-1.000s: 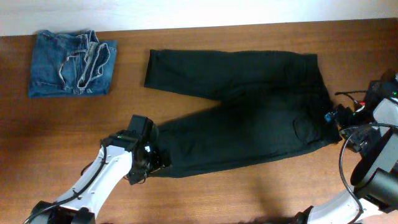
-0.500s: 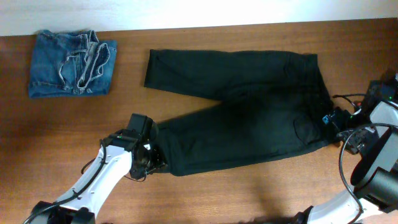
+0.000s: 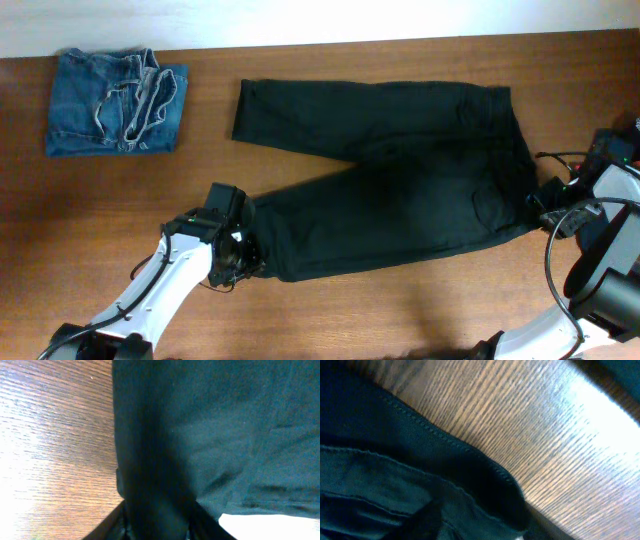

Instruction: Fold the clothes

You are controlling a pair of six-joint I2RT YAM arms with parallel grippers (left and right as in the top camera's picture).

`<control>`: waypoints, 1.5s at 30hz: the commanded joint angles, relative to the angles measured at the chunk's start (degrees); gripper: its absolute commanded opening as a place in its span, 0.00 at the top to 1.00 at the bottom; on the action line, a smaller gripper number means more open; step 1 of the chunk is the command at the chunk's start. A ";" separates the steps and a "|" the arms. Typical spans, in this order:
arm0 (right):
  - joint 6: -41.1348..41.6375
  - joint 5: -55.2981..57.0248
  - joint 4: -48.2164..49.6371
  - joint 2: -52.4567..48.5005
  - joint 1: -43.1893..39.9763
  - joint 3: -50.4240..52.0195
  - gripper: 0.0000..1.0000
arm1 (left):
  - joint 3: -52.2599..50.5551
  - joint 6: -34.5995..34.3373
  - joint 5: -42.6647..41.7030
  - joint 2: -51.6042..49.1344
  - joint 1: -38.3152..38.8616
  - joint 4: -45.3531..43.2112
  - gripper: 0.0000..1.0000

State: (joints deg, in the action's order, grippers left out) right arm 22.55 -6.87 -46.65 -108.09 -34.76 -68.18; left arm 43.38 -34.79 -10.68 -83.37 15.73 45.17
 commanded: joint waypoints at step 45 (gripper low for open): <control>4.02 -0.02 -22.34 28.35 -0.20 0.33 0.96 | 14.16 4.96 3.67 17.62 -0.11 21.16 0.99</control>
State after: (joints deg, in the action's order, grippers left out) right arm 23.79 -7.22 -68.97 -82.56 -34.81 -67.94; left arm 54.54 -30.83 -11.68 -67.26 15.75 67.77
